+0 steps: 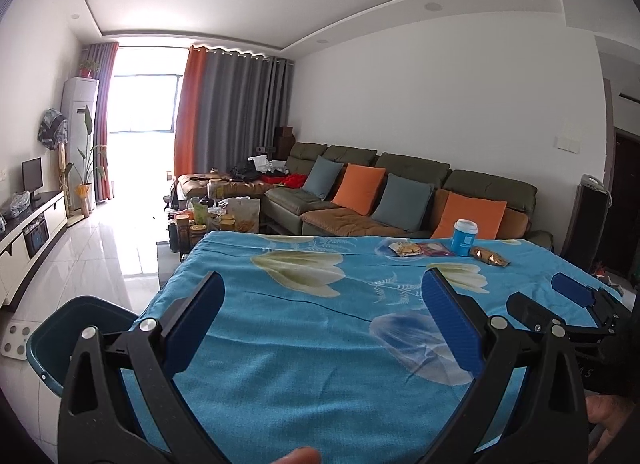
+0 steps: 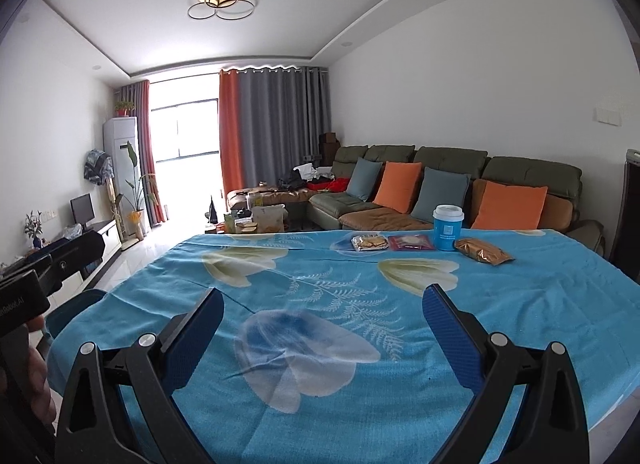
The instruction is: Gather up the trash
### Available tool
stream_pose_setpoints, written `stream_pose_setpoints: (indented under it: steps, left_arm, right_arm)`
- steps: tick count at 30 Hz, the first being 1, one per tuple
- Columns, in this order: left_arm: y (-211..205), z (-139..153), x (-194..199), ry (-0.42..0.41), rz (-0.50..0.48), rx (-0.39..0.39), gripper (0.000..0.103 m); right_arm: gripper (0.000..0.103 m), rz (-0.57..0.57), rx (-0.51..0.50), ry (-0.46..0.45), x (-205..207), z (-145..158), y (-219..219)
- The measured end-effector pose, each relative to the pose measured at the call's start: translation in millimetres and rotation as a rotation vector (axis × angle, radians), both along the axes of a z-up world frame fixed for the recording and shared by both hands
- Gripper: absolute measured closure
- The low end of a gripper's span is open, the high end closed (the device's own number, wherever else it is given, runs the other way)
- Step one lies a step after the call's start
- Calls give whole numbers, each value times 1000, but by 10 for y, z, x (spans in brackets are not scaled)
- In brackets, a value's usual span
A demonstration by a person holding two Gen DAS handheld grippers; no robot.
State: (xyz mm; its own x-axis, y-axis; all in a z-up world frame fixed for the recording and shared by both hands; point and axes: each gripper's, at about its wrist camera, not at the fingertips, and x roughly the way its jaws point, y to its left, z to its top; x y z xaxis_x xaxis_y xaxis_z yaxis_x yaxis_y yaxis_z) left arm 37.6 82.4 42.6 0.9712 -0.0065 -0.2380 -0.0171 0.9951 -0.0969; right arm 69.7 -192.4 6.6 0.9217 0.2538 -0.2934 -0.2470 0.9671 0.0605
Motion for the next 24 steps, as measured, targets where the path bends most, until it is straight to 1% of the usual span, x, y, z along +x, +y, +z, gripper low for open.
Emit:
stream_pose_setpoints:
  steps: [9, 16, 17, 19, 24]
  left_arm:
    - [-58, 65, -128, -52, 4, 60, 6]
    - [-39, 106, -208, -66, 10, 66, 6]
    - [-38, 107, -171, -65, 14, 68, 6]
    - [6, 105, -173, -70, 15, 57, 6]
    - [96, 73, -151, -54, 16, 60, 6]
  right_arm:
    - [7, -12, -26, -33, -112, 9, 7]
    - [7, -7, -31, -53, -157, 55, 19]
    - [7, -4, -34, -58, -165, 65, 24]
    - [7, -3, -33, -66, -181, 82, 27]
    - [7, 9, -31, -71, -208, 106, 49]
